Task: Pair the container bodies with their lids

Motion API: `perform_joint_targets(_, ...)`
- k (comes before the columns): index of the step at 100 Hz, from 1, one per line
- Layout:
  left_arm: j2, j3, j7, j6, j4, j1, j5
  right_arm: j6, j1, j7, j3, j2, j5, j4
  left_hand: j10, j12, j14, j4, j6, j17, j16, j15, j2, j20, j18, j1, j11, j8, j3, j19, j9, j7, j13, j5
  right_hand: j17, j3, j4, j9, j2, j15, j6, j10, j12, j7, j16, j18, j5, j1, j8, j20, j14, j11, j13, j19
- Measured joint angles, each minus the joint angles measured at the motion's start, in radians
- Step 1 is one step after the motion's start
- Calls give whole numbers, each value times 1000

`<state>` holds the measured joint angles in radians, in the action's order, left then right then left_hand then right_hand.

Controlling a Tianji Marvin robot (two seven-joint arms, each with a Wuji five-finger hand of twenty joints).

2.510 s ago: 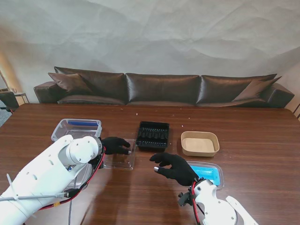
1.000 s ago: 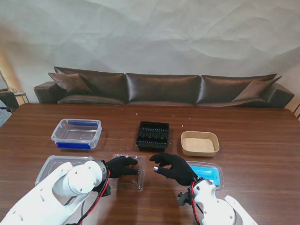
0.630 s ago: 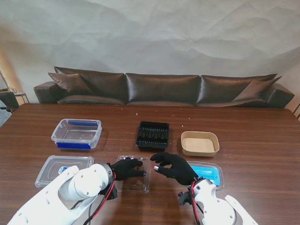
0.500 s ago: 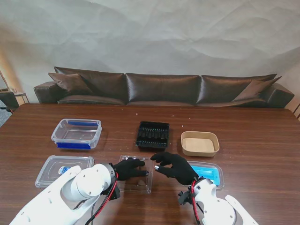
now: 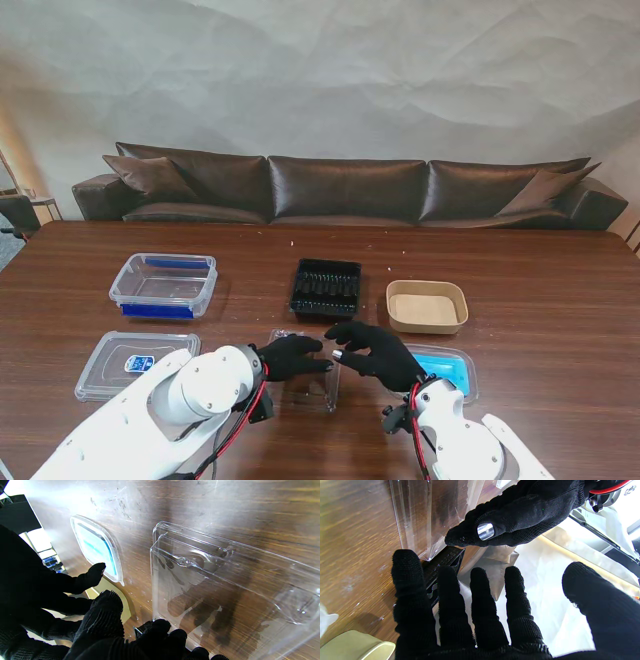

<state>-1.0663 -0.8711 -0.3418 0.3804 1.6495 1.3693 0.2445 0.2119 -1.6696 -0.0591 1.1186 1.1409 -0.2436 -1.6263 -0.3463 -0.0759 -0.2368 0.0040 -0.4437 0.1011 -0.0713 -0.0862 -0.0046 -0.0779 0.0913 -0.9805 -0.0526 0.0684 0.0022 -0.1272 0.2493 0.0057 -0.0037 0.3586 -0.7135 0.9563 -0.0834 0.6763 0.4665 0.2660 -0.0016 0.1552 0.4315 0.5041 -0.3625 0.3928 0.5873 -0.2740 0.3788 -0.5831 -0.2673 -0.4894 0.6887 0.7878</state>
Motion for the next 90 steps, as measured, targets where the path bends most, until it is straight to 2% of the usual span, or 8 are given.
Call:
perform_joint_targets(27,0,-26,-16,-1,31,21,-1,-3,2,-1,2,1,2,2,-57,13,-12,1,-5,-20,0,28,0,-1,15,-1,27,-8,2,36,13,0,3,0,0,0,0,0,0,0,0,0,0,0,0,0,0,0,0,0,0,0,0,0)
perform_joint_targets(45,4,-60,-35,-26,65,49,19,-4,4,-4,2,1,3,4,-57,9,-15,1,41,-55,0,54,0,-7,48,-1,42,-1,2,98,18,6,21,1,0,0,0,0,0,0,2,0,0,0,0,0,0,0,0,0,0,0,0,0)
perform_joint_targets(52,5,-72,-35,-51,72,58,40,-4,5,-5,2,2,3,5,-55,-16,-21,1,53,-56,-4,55,0,-27,51,-1,48,21,2,112,31,11,22,3,0,0,0,0,0,0,4,0,0,0,0,0,0,0,0,0,-1,0,0,0)
perform_joint_targets(59,5,-88,-25,-76,79,69,64,-4,6,-5,2,2,3,6,-49,-26,-22,1,54,-56,-14,57,0,-29,51,-1,47,27,2,112,31,15,23,3,0,0,0,0,0,0,10,0,0,0,0,0,0,0,0,0,-1,0,0,0)
perform_joint_targets(72,2,-131,4,-83,99,98,77,-5,7,-7,2,2,2,7,-37,-30,-25,1,66,-56,-29,68,0,-31,54,-1,53,37,2,112,66,21,24,31,0,0,0,0,0,0,10,0,0,0,0,0,0,0,0,0,-2,0,0,0)
perform_joint_targets(80,2,-162,10,-93,116,119,80,-7,7,-7,2,2,2,8,-30,-50,-28,1,77,-56,-70,69,0,-63,59,-1,54,55,2,125,76,24,24,43,0,0,0,0,0,0,10,0,0,0,0,0,0,0,0,0,-2,0,0,0)
perform_joint_targets(90,2,-202,12,-106,147,152,101,-10,8,-7,2,2,1,8,-27,-73,-45,1,88,-54,-118,89,0,-157,79,-1,63,85,2,178,132,35,38,68,0,0,0,0,0,0,11,0,0,0,0,0,0,0,0,0,-2,0,0,13)
